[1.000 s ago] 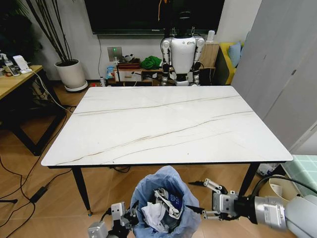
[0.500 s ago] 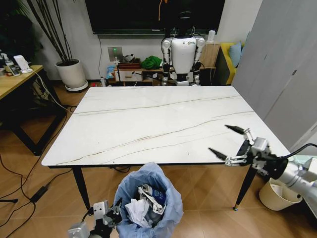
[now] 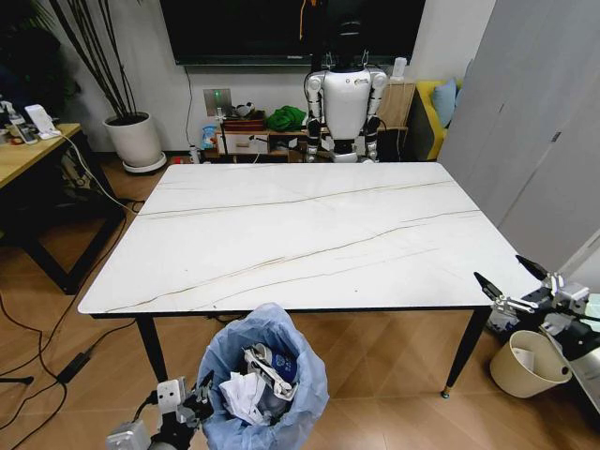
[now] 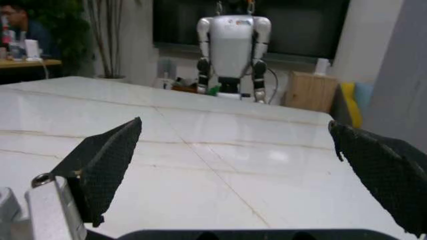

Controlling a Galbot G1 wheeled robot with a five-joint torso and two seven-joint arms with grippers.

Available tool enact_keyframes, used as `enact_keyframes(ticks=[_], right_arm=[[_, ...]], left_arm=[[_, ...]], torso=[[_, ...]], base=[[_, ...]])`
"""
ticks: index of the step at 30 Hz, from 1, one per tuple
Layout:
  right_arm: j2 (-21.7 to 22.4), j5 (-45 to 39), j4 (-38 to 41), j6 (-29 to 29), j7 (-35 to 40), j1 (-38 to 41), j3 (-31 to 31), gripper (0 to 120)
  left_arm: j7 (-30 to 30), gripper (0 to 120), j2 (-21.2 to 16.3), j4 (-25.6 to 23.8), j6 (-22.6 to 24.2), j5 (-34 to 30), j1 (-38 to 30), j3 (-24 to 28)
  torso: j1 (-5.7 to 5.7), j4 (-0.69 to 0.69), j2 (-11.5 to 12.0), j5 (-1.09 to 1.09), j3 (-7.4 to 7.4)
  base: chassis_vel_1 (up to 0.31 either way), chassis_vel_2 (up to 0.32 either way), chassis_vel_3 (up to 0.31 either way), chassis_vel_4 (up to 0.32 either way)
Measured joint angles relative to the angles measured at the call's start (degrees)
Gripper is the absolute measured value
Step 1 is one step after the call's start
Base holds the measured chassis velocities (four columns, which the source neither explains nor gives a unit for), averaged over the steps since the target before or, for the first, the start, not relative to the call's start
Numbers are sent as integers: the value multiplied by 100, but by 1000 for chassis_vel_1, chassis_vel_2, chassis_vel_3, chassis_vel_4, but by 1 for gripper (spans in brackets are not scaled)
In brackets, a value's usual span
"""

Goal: Pick up the trash bin and place the trash from the table into it.

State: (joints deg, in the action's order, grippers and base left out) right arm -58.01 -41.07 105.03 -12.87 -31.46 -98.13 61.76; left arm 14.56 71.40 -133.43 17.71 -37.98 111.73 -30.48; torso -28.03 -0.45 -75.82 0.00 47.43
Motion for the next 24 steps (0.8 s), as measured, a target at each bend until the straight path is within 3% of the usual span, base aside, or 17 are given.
enact_keyframes(ticks=[19,24], right_arm=[[-1448,298,-468,-563,282,-307,213,100],[-1615,415,-612,-618,282,-249,214,100]], left_arm=[[-65,0,121,-3,-109,94,41,-146],[-72,0,153,41,-123,184,19,-124]], torso=[[0,0,0,1,0],[0,0,0,1,0]], base=[[0,0,0,0],[0,0,0,0]])
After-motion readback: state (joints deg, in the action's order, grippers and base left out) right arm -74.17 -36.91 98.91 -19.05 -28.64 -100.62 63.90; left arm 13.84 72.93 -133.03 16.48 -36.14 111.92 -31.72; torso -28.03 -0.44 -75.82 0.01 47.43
